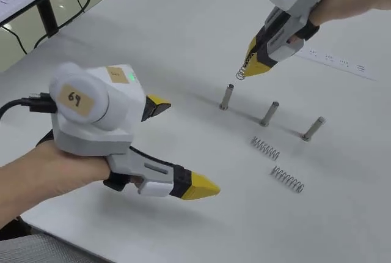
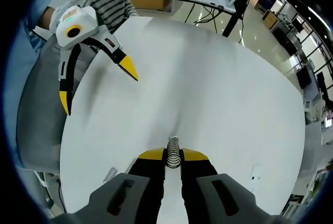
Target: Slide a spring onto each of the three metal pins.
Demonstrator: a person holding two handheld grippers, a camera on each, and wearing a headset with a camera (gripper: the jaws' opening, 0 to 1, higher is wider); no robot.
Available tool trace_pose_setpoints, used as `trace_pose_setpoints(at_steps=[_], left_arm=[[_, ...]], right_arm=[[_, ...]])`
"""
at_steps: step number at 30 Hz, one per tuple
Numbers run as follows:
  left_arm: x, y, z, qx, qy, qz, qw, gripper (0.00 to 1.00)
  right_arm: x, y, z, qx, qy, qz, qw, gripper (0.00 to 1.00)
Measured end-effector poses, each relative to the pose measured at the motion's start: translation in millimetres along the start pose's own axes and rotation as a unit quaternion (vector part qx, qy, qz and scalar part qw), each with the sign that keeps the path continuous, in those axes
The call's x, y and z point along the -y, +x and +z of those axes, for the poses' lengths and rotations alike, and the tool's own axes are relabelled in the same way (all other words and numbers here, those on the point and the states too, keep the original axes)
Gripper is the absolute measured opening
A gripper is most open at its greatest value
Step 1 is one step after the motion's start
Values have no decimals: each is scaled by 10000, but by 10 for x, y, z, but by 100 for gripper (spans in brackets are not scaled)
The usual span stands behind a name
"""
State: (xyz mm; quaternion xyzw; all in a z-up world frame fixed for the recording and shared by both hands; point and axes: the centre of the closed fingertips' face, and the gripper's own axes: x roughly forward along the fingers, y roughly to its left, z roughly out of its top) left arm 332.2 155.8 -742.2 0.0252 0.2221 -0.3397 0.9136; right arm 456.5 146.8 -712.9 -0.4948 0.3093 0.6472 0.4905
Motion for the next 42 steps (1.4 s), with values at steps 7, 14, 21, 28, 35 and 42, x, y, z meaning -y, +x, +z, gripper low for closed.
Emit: trace_pose_setpoints(at_steps=[7, 14, 21, 28, 35, 42], left_arm=[[-12, -1, -5, -11, -37, -2, 10000, 96], [-20, -4, -13, -31, -89, -11, 10000, 96], [-20, 5, -20, -47, -86, -19, 10000, 95], [-49, -2, -7, -6, -135, 11, 9999, 95], [-81, -11, -4, -1, -150, 35, 9999, 95], [-84, -16, -10, -1, -143, 43, 9999, 94]], right_arm=[[-32, 86, -1, -185, -79, 132, 9997, 8], [-23, 148, -40, -322, -131, 181, 9992, 8], [-16, 152, -41, -325, -142, 189, 9992, 8], [-32, 201, -35, -403, -221, 220, 9987, 8], [19, 241, -10, -423, -243, 255, 9985, 8], [-5, 238, -42, -505, -303, 272, 9979, 8]])
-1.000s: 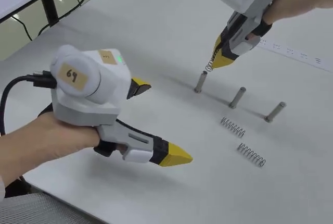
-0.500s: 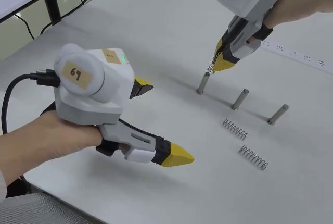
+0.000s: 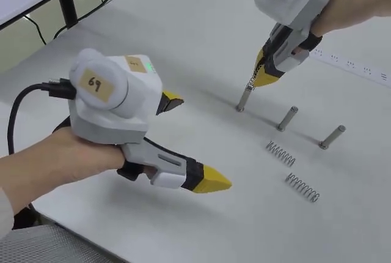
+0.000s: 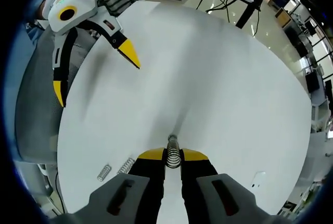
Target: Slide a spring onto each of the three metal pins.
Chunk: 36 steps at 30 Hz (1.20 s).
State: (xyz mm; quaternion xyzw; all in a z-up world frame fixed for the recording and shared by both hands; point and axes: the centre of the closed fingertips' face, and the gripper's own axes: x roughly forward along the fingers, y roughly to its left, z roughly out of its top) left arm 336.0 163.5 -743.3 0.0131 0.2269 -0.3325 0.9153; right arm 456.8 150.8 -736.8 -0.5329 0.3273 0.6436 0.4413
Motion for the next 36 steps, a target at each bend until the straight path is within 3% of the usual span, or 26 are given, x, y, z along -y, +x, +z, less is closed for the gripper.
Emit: trace_pose_setpoints(at_steps=[16, 36], left_arm=[[-27, 5, 10, 25, -34, 10, 10000, 93], [-86, -8, 25, 39, -86, 96, 9999, 92]], right_arm=[[-28, 60, 1, -96, -69, 3, 9999, 8], [-6, 324, -74, -284, -86, 135, 9995, 8]])
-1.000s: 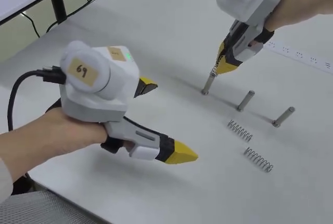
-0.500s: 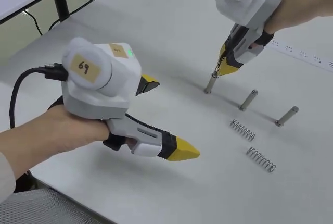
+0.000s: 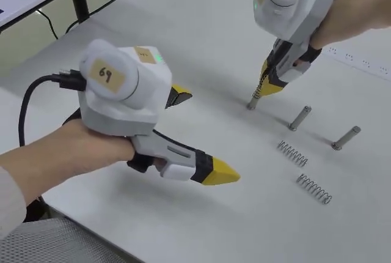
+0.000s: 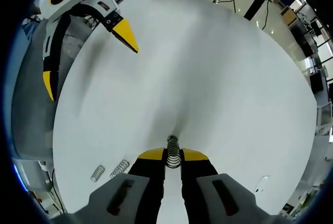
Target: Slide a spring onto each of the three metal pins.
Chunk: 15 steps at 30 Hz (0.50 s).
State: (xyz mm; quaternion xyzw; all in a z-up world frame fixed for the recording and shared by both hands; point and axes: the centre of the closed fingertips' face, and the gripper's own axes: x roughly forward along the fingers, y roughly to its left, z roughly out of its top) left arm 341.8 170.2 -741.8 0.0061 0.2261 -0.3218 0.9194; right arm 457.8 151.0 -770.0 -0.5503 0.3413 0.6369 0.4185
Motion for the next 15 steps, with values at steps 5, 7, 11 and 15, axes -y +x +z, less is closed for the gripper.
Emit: trace_pose_setpoints(at_steps=[5, 7, 11, 15], left_arm=[[-4, -2, -1, 4, 1, 10, 10000, 92], [-7, -3, -4, 1, -16, 13, 10000, 92], [-10, -4, -10, -5, -9, 12, 10000, 92], [-22, -6, -9, 3, -22, 31, 10000, 92]], right_arm=[[11, 97, -3, -16, 25, 69, 10000, 8], [20, 127, 2, -11, 26, 72, 10000, 8], [23, 176, 2, -43, 64, 128, 9999, 8], [52, 229, 0, -35, 90, 157, 9998, 8]])
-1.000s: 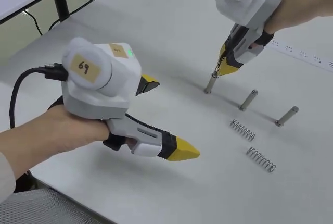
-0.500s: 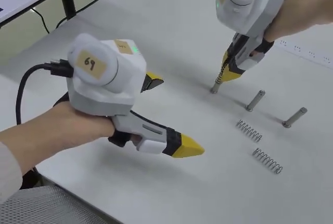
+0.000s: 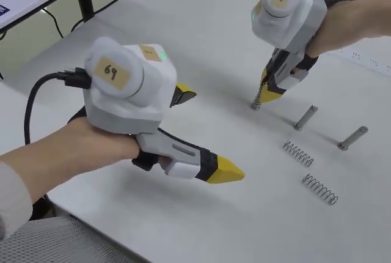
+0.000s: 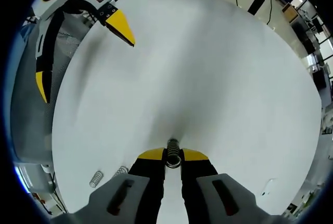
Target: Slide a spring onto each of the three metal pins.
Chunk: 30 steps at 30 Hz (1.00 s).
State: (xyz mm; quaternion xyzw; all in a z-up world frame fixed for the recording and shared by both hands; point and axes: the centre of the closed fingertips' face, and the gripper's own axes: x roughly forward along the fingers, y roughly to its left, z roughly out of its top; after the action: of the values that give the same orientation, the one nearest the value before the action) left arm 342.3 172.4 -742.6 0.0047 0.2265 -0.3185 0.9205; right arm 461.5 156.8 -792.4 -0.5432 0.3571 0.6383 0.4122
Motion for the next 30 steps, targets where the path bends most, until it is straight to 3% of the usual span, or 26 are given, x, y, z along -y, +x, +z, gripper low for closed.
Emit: trace_pose_setpoints(at_steps=[25, 30], left_arm=[[-46, 18, 13, -17, -11, -28, 10000, 91], [-54, 23, -14, -45, -11, -34, 10000, 91]], right_arm=[[-18, 38, -39, -67, -7, 35, 10000, 9], [-36, 71, -18, -14, 26, 96, 9999, 22]])
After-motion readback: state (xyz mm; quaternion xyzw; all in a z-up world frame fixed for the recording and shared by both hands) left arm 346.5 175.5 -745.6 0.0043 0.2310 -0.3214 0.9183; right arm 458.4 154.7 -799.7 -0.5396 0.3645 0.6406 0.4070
